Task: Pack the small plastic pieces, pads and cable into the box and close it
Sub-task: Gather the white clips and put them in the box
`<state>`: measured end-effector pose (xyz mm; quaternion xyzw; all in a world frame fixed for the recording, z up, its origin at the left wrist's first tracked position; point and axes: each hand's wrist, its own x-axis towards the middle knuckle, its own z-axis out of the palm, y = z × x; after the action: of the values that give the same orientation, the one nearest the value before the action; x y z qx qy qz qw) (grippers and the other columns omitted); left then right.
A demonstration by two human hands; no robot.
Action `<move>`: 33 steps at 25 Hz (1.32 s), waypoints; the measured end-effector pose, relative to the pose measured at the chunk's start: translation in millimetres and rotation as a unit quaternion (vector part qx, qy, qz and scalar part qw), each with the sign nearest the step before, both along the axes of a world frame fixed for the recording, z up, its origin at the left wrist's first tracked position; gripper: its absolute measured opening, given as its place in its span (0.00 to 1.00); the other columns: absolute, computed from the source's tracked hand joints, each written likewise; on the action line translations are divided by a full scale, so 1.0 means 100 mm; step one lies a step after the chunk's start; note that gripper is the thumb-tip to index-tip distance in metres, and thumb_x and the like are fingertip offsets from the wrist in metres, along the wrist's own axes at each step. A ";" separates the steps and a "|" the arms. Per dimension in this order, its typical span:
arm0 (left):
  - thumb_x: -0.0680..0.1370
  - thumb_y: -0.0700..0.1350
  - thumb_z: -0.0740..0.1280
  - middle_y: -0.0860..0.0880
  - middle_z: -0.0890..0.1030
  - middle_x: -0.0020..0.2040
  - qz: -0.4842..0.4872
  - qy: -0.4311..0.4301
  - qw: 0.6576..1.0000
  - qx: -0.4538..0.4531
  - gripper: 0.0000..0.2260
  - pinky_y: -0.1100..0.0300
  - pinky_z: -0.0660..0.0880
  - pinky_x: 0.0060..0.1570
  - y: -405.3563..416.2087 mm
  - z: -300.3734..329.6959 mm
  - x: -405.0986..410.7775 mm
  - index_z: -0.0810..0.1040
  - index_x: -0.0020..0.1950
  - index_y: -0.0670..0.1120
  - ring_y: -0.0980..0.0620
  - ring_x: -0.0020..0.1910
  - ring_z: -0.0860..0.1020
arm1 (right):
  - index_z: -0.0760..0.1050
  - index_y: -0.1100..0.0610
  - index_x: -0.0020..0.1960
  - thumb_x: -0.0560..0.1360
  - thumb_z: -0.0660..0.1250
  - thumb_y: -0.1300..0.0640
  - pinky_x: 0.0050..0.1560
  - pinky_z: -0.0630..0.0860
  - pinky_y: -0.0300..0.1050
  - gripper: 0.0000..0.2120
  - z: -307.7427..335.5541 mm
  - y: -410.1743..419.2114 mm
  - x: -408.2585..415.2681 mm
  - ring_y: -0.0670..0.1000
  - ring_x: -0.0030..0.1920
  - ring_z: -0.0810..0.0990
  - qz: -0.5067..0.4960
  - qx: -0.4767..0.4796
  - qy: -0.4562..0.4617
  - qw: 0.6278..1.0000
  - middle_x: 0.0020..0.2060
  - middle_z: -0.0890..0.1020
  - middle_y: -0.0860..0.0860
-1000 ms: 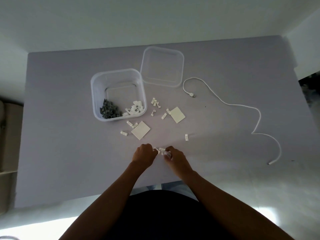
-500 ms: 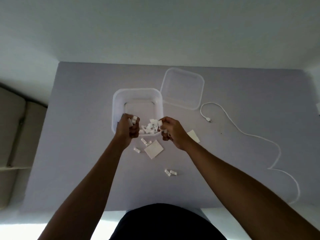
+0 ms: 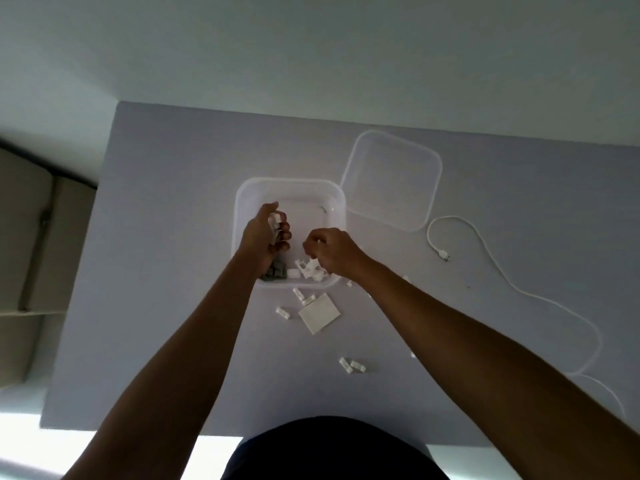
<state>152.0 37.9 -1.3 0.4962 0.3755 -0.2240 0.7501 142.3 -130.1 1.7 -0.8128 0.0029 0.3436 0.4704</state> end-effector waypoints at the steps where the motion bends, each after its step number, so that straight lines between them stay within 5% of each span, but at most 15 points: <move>1: 0.77 0.51 0.62 0.48 0.75 0.31 -0.003 0.010 1.000 0.023 0.14 0.60 0.68 0.30 -0.03 -0.04 0.04 0.74 0.34 0.48 0.52 0.29 0.72 | 0.79 0.58 0.42 0.77 0.64 0.54 0.36 0.73 0.43 0.10 -0.04 0.05 0.01 0.48 0.34 0.78 0.035 -0.035 -0.033 0.998 0.35 0.81 0.52; 5: 0.76 0.42 0.63 0.46 0.80 0.32 0.016 0.038 0.999 0.024 0.08 0.59 0.76 0.36 -0.13 -0.18 0.09 0.78 0.38 0.44 0.51 0.31 0.79 | 0.78 0.61 0.53 0.78 0.64 0.55 0.43 0.72 0.45 0.10 -0.15 0.18 -0.02 0.57 0.47 0.80 0.170 -0.145 -0.086 0.971 0.49 0.81 0.58; 9: 0.77 0.41 0.61 0.44 0.81 0.33 -0.017 0.032 0.999 -0.003 0.10 0.59 0.78 0.37 -0.22 -0.31 0.08 0.78 0.39 0.41 0.50 0.33 0.80 | 0.75 0.63 0.58 0.77 0.64 0.56 0.47 0.75 0.48 0.13 -0.21 0.15 -0.18 0.59 0.50 0.80 0.204 -0.167 -0.149 0.953 0.52 0.80 0.60; 14: 0.80 0.44 0.59 0.40 0.82 0.40 -0.169 -0.022 0.984 0.053 0.14 0.59 0.76 0.31 -0.29 -0.43 -0.02 0.80 0.44 0.38 0.47 0.37 0.81 | 0.79 0.60 0.57 0.77 0.61 0.61 0.52 0.79 0.51 0.12 -0.14 0.03 -0.40 0.57 0.50 0.82 0.121 -0.105 -0.162 0.974 0.54 0.83 0.58; 19: 0.82 0.59 0.53 0.44 0.85 0.44 -0.252 -0.066 0.961 0.088 0.27 0.58 0.75 0.39 -0.31 -0.34 -0.16 0.84 0.51 0.41 0.50 0.40 0.81 | 0.80 0.59 0.48 0.76 0.63 0.65 0.48 0.78 0.35 0.07 0.04 -0.28 -0.51 0.46 0.44 0.82 -0.081 -0.010 -0.259 0.962 0.44 0.84 0.53; 22: 0.82 0.60 0.48 0.51 0.86 0.50 -0.299 -0.088 0.942 0.128 0.29 0.55 0.73 0.54 -0.36 -0.26 -0.26 0.85 0.51 0.46 0.53 0.54 0.81 | 0.79 0.59 0.45 0.75 0.64 0.67 0.46 0.75 0.30 0.07 -0.07 -0.56 -0.57 0.46 0.43 0.80 -0.212 -0.056 -0.271 0.937 0.42 0.83 0.52; 27: 0.83 0.58 0.53 0.49 0.86 0.49 -0.295 -0.146 0.925 0.189 0.26 0.54 0.74 0.56 -0.43 -0.19 -0.34 0.85 0.49 0.43 0.55 0.51 0.82 | 0.80 0.61 0.50 0.72 0.61 0.72 0.50 0.72 0.37 0.13 -0.44 -0.94 -0.61 0.54 0.49 0.81 -0.238 -0.145 -0.162 0.947 0.47 0.82 0.57; 29: 0.82 0.58 0.56 0.49 0.85 0.48 -0.325 -0.198 0.886 0.264 0.22 0.54 0.76 0.50 -0.47 -0.16 -0.37 0.83 0.50 0.44 0.54 0.45 0.81 | 0.78 0.60 0.56 0.71 0.61 0.72 0.53 0.73 0.41 0.17 -0.52 -0.99 -0.62 0.57 0.54 0.80 -0.197 -0.157 -0.147 0.957 0.52 0.80 0.58; 33: 0.83 0.50 0.57 0.47 0.80 0.52 -0.327 -0.326 0.747 0.478 0.13 0.54 0.75 0.51 -0.53 -0.25 -0.61 0.77 0.54 0.44 0.51 0.50 0.77 | 0.69 0.52 0.71 0.74 0.63 0.68 0.63 0.71 0.51 0.27 -0.53 -0.91 -0.55 0.56 0.66 0.67 -0.059 -0.189 -0.128 0.972 0.67 0.70 0.55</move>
<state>91.2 -15.3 -26.7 0.9250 -0.0192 -0.0712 0.3728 87.8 -221.1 -50.9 -0.9225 0.0552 0.2018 0.3243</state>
